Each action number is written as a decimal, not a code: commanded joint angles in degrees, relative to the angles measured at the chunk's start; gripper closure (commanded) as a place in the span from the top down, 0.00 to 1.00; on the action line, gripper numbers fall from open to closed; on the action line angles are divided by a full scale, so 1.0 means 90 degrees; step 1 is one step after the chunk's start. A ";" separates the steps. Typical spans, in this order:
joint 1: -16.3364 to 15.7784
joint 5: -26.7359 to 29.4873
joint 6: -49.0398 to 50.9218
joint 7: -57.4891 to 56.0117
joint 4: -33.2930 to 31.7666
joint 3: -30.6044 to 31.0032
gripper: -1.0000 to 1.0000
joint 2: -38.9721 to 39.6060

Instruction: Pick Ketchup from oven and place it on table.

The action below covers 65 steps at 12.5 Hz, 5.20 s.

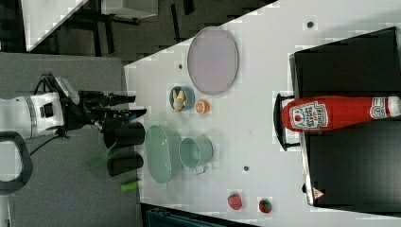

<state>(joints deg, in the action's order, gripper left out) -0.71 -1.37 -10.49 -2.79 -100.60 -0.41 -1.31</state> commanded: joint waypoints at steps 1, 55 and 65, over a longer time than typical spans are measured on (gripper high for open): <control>0.0264 0.0092 0.1260 0.0150 -0.1069 -0.0210 0.79 -0.1980; -0.0507 0.0944 0.0263 -0.0389 0.0891 -0.2749 0.64 0.0764; -0.0905 -0.0031 -0.0183 -0.0269 -0.0769 -0.1102 0.64 0.0628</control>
<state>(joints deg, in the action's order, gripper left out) -9.83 -1.01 -11.83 -4.86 -107.37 -9.60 5.88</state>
